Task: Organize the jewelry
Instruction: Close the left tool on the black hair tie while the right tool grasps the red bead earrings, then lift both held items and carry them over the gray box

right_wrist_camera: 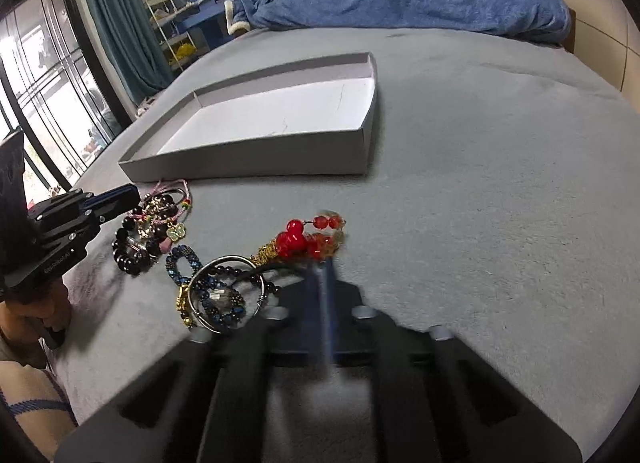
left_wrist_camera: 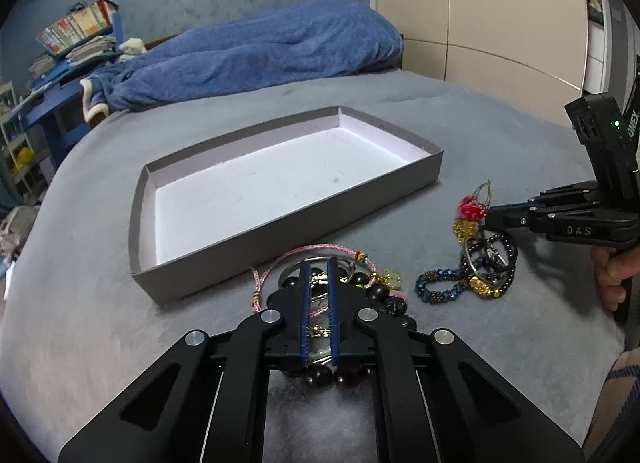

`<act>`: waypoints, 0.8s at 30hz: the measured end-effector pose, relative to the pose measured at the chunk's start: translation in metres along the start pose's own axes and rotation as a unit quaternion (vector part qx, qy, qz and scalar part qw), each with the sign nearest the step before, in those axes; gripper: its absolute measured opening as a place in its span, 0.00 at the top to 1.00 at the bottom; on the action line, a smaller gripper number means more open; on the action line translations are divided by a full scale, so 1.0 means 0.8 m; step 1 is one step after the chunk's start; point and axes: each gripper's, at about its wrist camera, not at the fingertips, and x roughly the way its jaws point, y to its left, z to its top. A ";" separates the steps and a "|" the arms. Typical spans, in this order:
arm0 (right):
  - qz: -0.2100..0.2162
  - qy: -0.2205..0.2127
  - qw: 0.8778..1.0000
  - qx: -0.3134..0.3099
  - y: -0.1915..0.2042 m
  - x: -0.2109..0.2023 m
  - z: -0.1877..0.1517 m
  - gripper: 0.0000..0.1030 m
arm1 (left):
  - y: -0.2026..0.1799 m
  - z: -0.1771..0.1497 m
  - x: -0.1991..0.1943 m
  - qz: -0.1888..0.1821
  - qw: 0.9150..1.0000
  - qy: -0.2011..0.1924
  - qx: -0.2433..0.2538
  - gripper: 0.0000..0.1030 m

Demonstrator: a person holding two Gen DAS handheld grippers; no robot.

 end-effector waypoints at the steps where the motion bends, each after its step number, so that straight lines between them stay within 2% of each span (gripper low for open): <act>1: 0.004 -0.010 1.000 0.003 -0.001 -0.005 -0.001 0.99 | 0.000 -0.001 -0.001 -0.001 1.000 -0.002 -0.002 0.96; 7: 0.018 -0.060 0.997 0.034 -0.012 -0.038 -0.010 1.00 | 0.000 -0.006 -0.010 -0.014 1.000 -0.003 -0.011 0.96; 10: 0.023 -0.081 0.995 0.049 -0.018 -0.053 -0.018 1.00 | -0.010 -0.008 -0.018 -0.034 0.999 -0.006 0.003 0.96; 13: 0.024 -0.086 0.994 0.056 -0.021 -0.062 -0.026 1.00 | -0.023 -0.009 -0.023 -0.048 0.998 -0.008 0.026 0.79; 15: 0.022 -0.088 0.994 0.061 -0.024 -0.066 -0.032 1.00 | -0.033 -0.008 -0.023 -0.053 0.998 -0.007 0.039 0.63; 16: 0.021 -0.087 0.994 0.063 -0.025 -0.067 -0.033 1.00 | -0.038 -0.007 -0.022 -0.063 0.997 -0.005 0.045 0.60; 18: 0.013 -0.084 0.994 0.071 -0.030 -0.067 -0.033 1.00 | -0.046 -0.006 -0.021 -0.073 0.996 -0.003 0.055 0.43; 21: 0.008 -0.072 0.994 0.080 -0.035 -0.061 -0.028 0.99 | -0.061 -0.001 -0.020 -0.089 0.993 -0.003 0.074 0.32; 24: 0.007 -0.053 0.995 0.084 -0.039 -0.049 -0.020 0.97 | -0.077 0.007 -0.015 -0.103 0.991 0.001 0.091 0.29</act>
